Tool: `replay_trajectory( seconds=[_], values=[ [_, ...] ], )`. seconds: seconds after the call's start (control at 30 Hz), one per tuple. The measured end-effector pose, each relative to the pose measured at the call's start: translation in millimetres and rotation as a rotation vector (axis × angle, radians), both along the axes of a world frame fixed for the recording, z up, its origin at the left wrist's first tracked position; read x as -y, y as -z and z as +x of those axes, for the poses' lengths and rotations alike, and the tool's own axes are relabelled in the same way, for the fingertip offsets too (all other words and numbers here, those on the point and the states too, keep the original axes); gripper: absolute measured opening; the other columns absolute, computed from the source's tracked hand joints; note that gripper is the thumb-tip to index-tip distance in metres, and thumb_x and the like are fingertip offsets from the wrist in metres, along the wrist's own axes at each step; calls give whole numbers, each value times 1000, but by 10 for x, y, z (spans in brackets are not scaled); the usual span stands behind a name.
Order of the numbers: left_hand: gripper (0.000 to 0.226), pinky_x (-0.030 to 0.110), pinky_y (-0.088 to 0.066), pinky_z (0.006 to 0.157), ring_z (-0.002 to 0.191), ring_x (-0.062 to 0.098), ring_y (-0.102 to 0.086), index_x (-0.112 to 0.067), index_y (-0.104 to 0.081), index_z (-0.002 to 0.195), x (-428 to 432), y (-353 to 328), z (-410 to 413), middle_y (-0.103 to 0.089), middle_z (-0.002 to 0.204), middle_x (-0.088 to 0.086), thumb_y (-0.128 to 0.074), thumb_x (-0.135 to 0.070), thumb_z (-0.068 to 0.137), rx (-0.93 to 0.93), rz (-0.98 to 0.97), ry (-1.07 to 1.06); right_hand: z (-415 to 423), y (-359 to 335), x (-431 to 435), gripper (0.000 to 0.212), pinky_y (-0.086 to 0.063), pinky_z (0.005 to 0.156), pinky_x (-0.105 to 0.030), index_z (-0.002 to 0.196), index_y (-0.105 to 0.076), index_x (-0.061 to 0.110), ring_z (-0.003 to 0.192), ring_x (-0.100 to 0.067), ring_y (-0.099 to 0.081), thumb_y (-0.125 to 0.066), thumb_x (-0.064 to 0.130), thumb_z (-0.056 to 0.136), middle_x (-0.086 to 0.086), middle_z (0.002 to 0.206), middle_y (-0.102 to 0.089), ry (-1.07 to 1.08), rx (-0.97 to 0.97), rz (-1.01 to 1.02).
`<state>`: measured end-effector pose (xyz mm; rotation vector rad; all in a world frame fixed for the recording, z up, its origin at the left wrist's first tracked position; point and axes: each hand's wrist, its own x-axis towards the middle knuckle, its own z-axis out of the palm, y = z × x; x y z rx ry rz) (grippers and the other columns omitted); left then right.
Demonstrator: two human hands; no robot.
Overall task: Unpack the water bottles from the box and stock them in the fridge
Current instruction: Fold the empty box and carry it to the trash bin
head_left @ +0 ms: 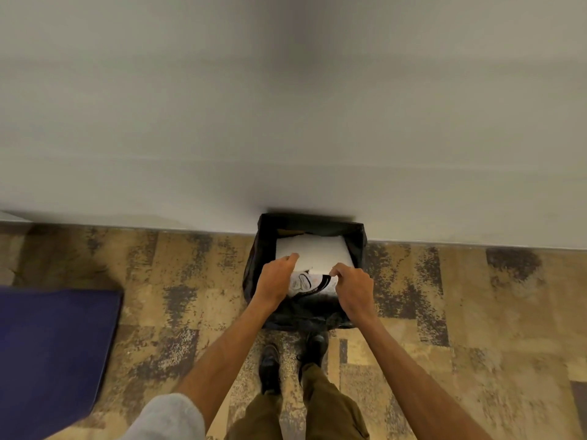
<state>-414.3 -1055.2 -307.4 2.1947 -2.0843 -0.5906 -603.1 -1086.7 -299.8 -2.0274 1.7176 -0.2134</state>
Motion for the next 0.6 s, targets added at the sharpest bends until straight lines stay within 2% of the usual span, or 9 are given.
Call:
replay_trajectory(
  seconds=[0.1, 0.17, 0.23, 0.3, 0.37, 0.47, 0.6],
  values=[
    [44, 42, -57, 71, 88, 29, -69, -8, -55, 129, -28, -4, -19, -70, 107, 10, -55, 7, 87, 14, -7, -14, 42, -2, 24, 28, -47, 53, -32, 95, -74, 20, 63, -18, -66, -57, 0, 86, 2, 76, -74, -18, -10, 12],
    [42, 40, -58, 68, 86, 28, -70, -8, -56, 128, -39, -7, -26, -71, 106, 9, -57, 5, 88, 23, 3, -31, 82, -19, 65, 24, -41, 48, -28, 98, -72, 20, 60, -17, -65, -57, 3, 89, 2, 73, -72, -28, -11, 0],
    [38, 36, -58, 65, 82, 24, -70, -10, -58, 126, -42, -45, -51, -71, 105, 7, -57, 1, 90, 17, 4, -60, 132, -69, 108, 21, -36, 50, -26, 102, -71, 17, 62, -18, -65, -54, 7, 93, 0, 76, -73, -40, 16, 6],
    [30, 32, -56, 60, 78, 23, -70, -9, -59, 124, -42, -106, -89, -71, 103, 6, -54, -4, 94, 5, -9, -83, 190, -131, 139, 20, -41, 53, -28, 107, -67, 14, 66, -20, -65, -51, 11, 96, -4, 80, -73, -57, 58, 27],
    [24, 29, -50, 57, 76, 24, -69, -8, -60, 119, -38, -206, -133, -70, 101, 6, -48, -10, 99, 8, -25, -89, 240, -168, 157, 20, -50, 62, -33, 112, -63, 15, 78, -23, -68, -50, 17, 98, -5, 89, -73, -74, 70, 59],
    [21, 24, -46, 58, 80, 20, -67, -9, -61, 111, -39, -333, -157, -67, 104, 5, -43, -14, 101, 32, -75, -110, 322, -231, 143, 28, -51, 83, -36, 123, -57, 15, 102, -24, -65, -50, 25, 97, -5, 114, -68, -98, 87, 114],
    [21, 30, -54, 76, 94, 22, -66, -7, -63, 105, -97, -435, -123, -66, 107, 8, -44, -14, 100, -4, -151, -178, 465, -338, 117, 36, -45, 100, -41, 128, -55, 13, 115, -23, -59, -50, 31, 97, -7, 127, -62, -151, 96, 135]
  ],
)
